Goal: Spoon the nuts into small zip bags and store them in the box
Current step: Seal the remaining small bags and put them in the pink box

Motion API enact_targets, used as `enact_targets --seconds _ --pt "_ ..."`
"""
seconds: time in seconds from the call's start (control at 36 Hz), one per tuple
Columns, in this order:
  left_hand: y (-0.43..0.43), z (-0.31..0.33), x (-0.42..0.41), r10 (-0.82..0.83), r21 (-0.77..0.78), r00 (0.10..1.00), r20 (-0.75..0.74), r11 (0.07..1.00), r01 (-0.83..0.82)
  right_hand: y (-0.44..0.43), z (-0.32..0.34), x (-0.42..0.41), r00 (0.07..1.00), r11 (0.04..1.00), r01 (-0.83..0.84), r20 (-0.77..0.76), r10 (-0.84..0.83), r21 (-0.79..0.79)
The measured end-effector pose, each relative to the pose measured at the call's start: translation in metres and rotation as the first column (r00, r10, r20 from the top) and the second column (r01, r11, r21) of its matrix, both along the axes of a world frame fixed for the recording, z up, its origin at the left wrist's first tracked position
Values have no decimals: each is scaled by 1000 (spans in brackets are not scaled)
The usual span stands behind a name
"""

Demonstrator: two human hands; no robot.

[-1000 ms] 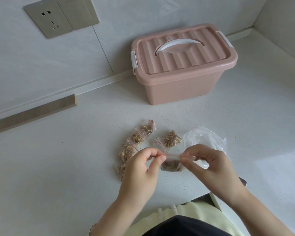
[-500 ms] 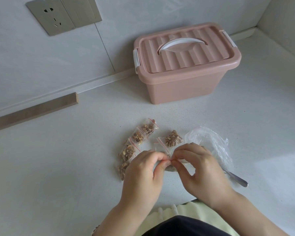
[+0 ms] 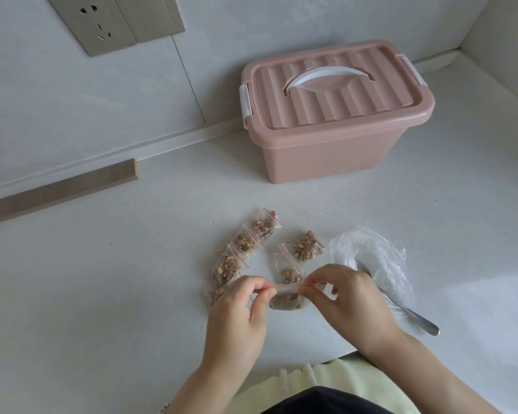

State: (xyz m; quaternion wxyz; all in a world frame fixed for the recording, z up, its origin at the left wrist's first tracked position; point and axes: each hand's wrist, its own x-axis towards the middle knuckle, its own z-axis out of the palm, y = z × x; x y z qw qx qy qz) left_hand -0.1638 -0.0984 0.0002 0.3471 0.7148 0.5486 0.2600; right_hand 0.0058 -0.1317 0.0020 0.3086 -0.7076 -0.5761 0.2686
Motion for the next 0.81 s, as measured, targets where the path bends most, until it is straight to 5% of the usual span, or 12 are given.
enact_targets --seconds 0.11,0.22,0.36,0.47,0.81 --pt "7 -17 -10 52 -147 998 -23 988 -55 14 -8 -4 986 978 45 -149 -76 -202" --pt "13 -42 -25 64 -206 991 -117 975 -87 31 -25 -9 975 926 -116 -219 37 -360" --pt "24 -76 -47 -36 -220 882 -470 972 -78 51 -54 -4 997 939 26 -62 -50 -342" --pt "22 -95 -54 -56 -200 812 -581 977 -76 52 -56 -5 990 973 125 94 -108 -195" --pt "1 -90 -35 157 -51 966 -206 984 -170 17 -47 -38 985 986 -19 -175 -10 -164"
